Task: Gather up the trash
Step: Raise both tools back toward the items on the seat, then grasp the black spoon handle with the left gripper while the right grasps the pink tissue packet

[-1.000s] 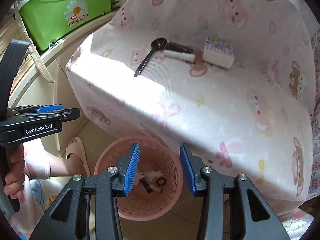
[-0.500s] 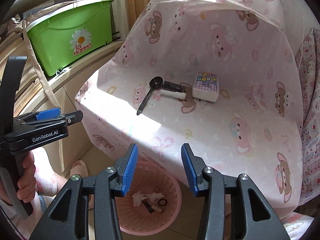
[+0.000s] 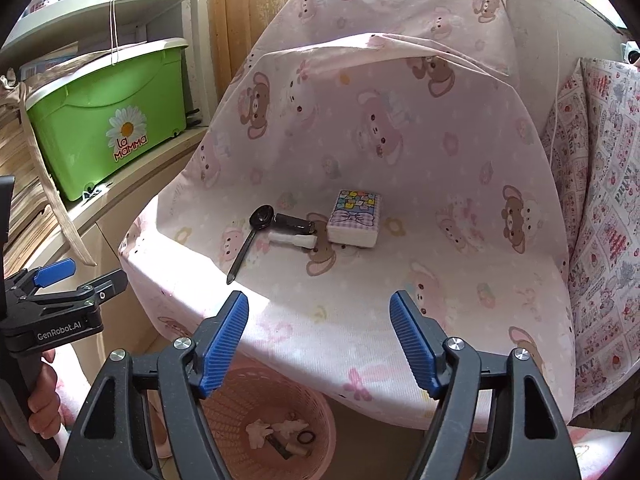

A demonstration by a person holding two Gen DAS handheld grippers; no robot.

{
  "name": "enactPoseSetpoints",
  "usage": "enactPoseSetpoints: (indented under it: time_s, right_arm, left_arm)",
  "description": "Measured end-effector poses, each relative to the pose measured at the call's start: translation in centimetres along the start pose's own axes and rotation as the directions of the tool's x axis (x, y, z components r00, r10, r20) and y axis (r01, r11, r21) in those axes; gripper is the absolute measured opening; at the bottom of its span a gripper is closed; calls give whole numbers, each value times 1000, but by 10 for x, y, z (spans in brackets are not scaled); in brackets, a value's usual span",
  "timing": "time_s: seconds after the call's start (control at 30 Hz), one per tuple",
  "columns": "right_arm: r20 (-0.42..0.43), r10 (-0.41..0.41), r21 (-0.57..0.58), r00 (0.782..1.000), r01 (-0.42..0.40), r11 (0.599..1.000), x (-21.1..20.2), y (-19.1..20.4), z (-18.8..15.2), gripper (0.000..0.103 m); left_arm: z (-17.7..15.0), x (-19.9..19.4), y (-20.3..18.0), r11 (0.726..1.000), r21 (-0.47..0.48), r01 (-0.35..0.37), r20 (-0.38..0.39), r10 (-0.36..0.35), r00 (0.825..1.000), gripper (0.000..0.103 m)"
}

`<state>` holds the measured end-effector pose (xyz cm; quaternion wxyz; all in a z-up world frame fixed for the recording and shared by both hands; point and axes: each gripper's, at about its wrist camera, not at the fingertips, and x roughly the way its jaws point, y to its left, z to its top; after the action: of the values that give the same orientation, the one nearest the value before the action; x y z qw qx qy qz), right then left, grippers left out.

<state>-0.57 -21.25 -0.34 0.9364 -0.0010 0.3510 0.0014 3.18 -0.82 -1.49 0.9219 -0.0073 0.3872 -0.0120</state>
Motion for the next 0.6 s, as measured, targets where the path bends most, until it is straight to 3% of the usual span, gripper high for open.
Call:
enactPoseSetpoints:
  time_s: [0.3, 0.6]
  right_arm:
    - [70, -99, 22, 993, 98, 995, -2, -15, 14, 75]
    - [112, -157, 47, 981, 153, 987, 7, -32, 36, 76]
  left_arm:
    - [21, -11, 4, 1000, -13, -3, 58, 4, 998, 96]
    - [114, -42, -8, 998, -20, 64, 220, -58, 974, 101]
